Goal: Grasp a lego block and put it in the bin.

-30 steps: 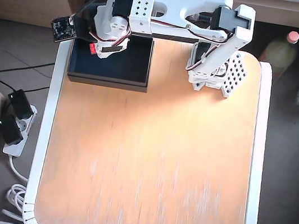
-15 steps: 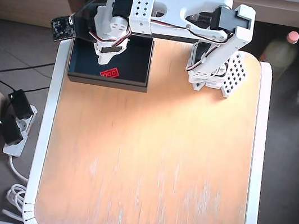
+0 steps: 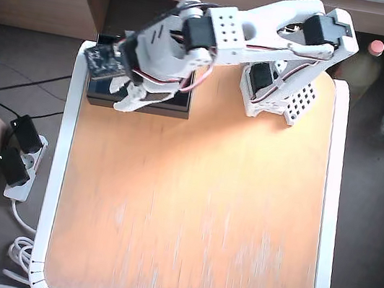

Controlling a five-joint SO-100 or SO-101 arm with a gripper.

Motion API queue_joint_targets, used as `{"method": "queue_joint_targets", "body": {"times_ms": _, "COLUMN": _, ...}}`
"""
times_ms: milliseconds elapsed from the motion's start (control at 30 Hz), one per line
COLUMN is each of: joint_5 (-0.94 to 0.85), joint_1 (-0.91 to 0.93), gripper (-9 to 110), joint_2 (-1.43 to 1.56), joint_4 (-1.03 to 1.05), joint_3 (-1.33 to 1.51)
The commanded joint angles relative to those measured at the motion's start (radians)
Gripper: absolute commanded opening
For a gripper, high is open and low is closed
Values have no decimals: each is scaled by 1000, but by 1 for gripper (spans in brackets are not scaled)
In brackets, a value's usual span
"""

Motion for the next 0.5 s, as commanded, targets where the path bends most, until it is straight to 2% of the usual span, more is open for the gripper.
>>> {"method": "queue_joint_targets", "body": {"times_ms": 0, "joint_5": -26, "joint_1": -118, "gripper": 1, "joint_2": 190, "joint_4": 77, "joint_3": -12}}
{"method": "queue_joint_targets", "body": {"times_ms": 200, "joint_5": -43, "joint_1": -356, "gripper": 0, "joint_2": 328, "joint_4": 186, "joint_3": -12}}
{"method": "queue_joint_targets", "body": {"times_ms": 467, "joint_5": -112, "joint_1": -709, "gripper": 0, "joint_2": 364, "joint_4": 293, "joint_3": -11}}
